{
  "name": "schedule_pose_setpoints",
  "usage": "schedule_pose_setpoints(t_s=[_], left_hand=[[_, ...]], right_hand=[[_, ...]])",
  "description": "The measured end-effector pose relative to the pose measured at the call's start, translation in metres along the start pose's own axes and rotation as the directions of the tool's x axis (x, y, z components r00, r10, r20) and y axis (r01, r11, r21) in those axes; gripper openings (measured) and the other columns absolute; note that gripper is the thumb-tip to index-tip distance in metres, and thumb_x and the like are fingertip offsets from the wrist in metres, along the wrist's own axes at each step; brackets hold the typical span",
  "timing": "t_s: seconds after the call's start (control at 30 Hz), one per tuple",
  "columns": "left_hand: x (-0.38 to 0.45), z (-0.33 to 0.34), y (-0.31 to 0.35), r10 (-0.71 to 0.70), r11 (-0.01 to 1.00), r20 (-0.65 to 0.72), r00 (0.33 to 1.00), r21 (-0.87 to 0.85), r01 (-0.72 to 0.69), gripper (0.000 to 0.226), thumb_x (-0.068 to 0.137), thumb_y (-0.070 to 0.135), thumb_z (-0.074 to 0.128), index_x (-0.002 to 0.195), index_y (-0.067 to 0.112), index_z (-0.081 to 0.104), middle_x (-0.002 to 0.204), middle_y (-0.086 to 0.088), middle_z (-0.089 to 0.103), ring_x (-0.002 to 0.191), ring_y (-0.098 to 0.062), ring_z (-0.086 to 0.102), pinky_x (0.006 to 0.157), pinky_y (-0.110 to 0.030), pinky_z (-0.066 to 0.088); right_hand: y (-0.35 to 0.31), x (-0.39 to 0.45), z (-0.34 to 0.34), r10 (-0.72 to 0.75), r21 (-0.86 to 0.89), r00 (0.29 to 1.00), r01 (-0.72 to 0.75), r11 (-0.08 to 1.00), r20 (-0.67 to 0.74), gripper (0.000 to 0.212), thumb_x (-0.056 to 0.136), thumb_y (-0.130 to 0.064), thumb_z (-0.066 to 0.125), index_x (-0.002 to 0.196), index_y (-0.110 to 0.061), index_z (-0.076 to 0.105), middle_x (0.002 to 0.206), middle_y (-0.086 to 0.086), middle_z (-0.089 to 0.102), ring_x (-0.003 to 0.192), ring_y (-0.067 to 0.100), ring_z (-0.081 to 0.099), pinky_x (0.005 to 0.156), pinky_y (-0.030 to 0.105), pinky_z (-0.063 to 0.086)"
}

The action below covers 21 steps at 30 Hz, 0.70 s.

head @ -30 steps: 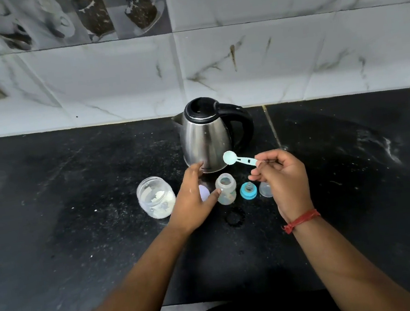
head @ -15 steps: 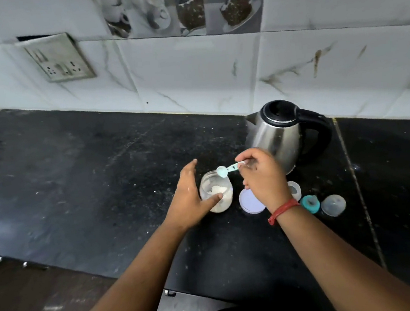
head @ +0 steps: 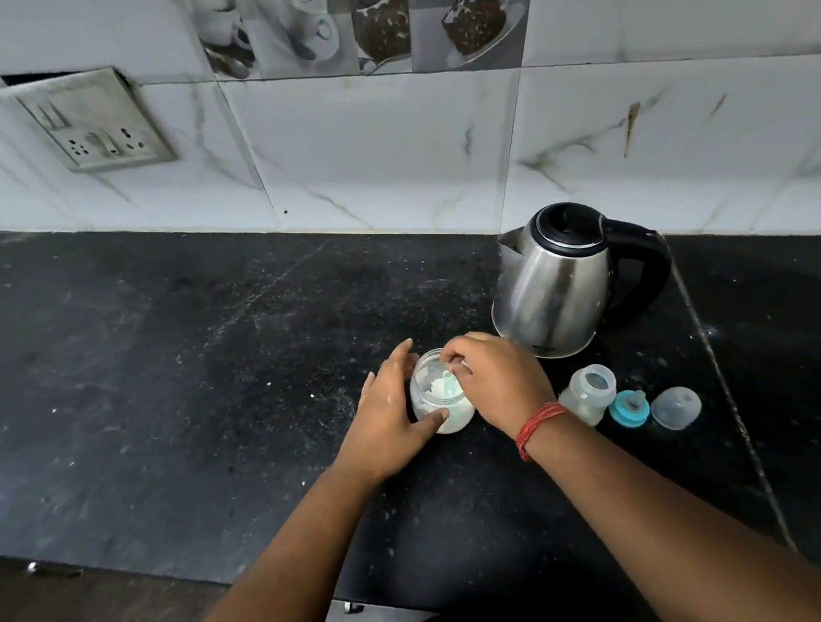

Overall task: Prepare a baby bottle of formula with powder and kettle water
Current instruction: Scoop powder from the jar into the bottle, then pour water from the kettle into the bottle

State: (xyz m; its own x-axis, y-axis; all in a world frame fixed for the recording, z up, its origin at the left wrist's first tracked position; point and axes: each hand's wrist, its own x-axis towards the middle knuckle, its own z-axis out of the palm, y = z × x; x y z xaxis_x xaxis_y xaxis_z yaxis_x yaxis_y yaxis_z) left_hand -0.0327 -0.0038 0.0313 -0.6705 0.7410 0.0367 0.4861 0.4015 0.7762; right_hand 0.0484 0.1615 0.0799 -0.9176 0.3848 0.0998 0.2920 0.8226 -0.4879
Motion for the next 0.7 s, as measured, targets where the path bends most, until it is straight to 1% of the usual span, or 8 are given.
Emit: schedule_pose_setpoints(t_s=[0.1, 0.17, 0.27, 0.33, 0.43, 0.5, 0.6, 0.7], left_hand=[[0.0, -0.003, 0.007, 0.135, 0.991, -0.119, 0.984, 0.035, -0.132, 0.086, 0.088, 0.033, 0.075, 0.156, 0.011, 0.029, 0.155, 0.0, 0.038, 0.145, -0.018, 0.037, 0.12, -0.047, 0.035], [0.004, -0.002, 0.019, 0.262, 0.965, -0.2, 0.944, 0.084, -0.25, 0.075, 0.09, 0.036, 0.07, 0.151, 0.01, 0.036, 0.156, -0.001, 0.036, 0.147, -0.016, 0.035, 0.121, -0.037, 0.033], [0.015, 0.007, 0.044, 0.383, 0.924, -0.221, 0.897, 0.08, -0.375, 0.066, 0.093, 0.038, 0.067, 0.148, 0.013, 0.04, 0.156, 0.005, 0.037, 0.147, -0.01, 0.036, 0.119, -0.025, 0.031], [0.023, 0.018, 0.06, 0.406, 0.913, -0.19, 0.894, 0.037, -0.407, 0.064, 0.092, 0.036, 0.068, 0.147, 0.016, 0.041, 0.156, 0.004, 0.038, 0.146, -0.012, 0.038, 0.118, -0.028, 0.036], [0.034, 0.04, 0.079, 0.408, 0.911, -0.078, 0.91, -0.027, -0.411, 0.065, 0.092, 0.035, 0.069, 0.147, 0.017, 0.038, 0.154, 0.002, 0.035, 0.144, -0.015, 0.041, 0.116, -0.037, 0.043], [0.04, 0.056, 0.087, 0.405, 0.914, 0.024, 0.914, -0.03, -0.404, 0.068, 0.091, 0.038, 0.067, 0.148, 0.019, 0.035, 0.155, 0.001, 0.033, 0.143, -0.015, 0.042, 0.117, -0.035, 0.041], [0.047, 0.08, 0.095, 0.385, 0.92, 0.13, 0.914, 0.022, -0.391, 0.075, 0.09, 0.036, 0.071, 0.151, 0.009, 0.036, 0.154, -0.004, 0.034, 0.14, -0.016, 0.043, 0.118, -0.031, 0.038], [0.053, 0.101, 0.104, 0.319, 0.944, 0.212, 0.924, 0.013, -0.329, 0.083, 0.088, 0.03, 0.078, 0.153, 0.005, 0.034, 0.155, -0.007, 0.035, 0.141, -0.018, 0.042, 0.119, -0.029, 0.034]], right_hand=[[0.006, -0.006, -0.009, 0.045, 0.135, 0.988, -0.024, 0.99, -0.15, 0.016, 0.092, -0.015, 0.063, 0.101, -0.025, 0.072, 0.1, -0.011, 0.07, 0.088, 0.012, 0.065, 0.074, 0.034, 0.054], [0.014, -0.008, -0.018, 0.097, 0.222, 0.961, -0.038, 0.974, -0.261, 0.017, 0.091, -0.011, 0.066, 0.1, -0.024, 0.073, 0.099, -0.01, 0.07, 0.088, 0.008, 0.064, 0.075, 0.031, 0.055], [0.03, -0.012, -0.041, 0.171, 0.304, 0.902, -0.047, 0.952, -0.396, 0.019, 0.09, -0.007, 0.066, 0.097, -0.023, 0.072, 0.098, -0.012, 0.067, 0.088, 0.006, 0.064, 0.079, 0.028, 0.054], [0.046, -0.013, -0.061, 0.218, 0.332, 0.856, -0.059, 0.941, -0.468, 0.02, 0.09, -0.006, 0.064, 0.095, -0.025, 0.07, 0.095, -0.015, 0.063, 0.086, 0.007, 0.063, 0.079, 0.031, 0.056], [0.076, -0.012, -0.092, 0.319, 0.389, 0.776, -0.104, 0.915, -0.544, 0.025, 0.089, -0.005, 0.06, 0.093, -0.029, 0.066, 0.096, -0.01, 0.063, 0.074, 0.019, 0.066, 0.069, 0.044, 0.06], [0.099, -0.011, -0.111, 0.385, 0.419, 0.714, -0.14, 0.897, -0.585, 0.029, 0.087, 0.0, 0.058, 0.093, -0.028, 0.064, 0.095, -0.008, 0.061, 0.074, 0.02, 0.066, 0.07, 0.046, 0.06], [0.129, -0.01, -0.129, 0.458, 0.458, 0.636, -0.179, 0.87, -0.621, 0.031, 0.083, 0.007, 0.055, 0.093, -0.021, 0.062, 0.098, -0.003, 0.058, 0.078, 0.002, 0.062, 0.079, 0.033, 0.058], [0.156, -0.005, -0.137, 0.503, 0.468, 0.657, -0.25, 0.848, -0.562, 0.03, 0.082, 0.005, 0.062, 0.101, -0.018, 0.06, 0.107, 0.0, 0.053, 0.075, -0.001, 0.058, 0.076, 0.02, 0.053]])
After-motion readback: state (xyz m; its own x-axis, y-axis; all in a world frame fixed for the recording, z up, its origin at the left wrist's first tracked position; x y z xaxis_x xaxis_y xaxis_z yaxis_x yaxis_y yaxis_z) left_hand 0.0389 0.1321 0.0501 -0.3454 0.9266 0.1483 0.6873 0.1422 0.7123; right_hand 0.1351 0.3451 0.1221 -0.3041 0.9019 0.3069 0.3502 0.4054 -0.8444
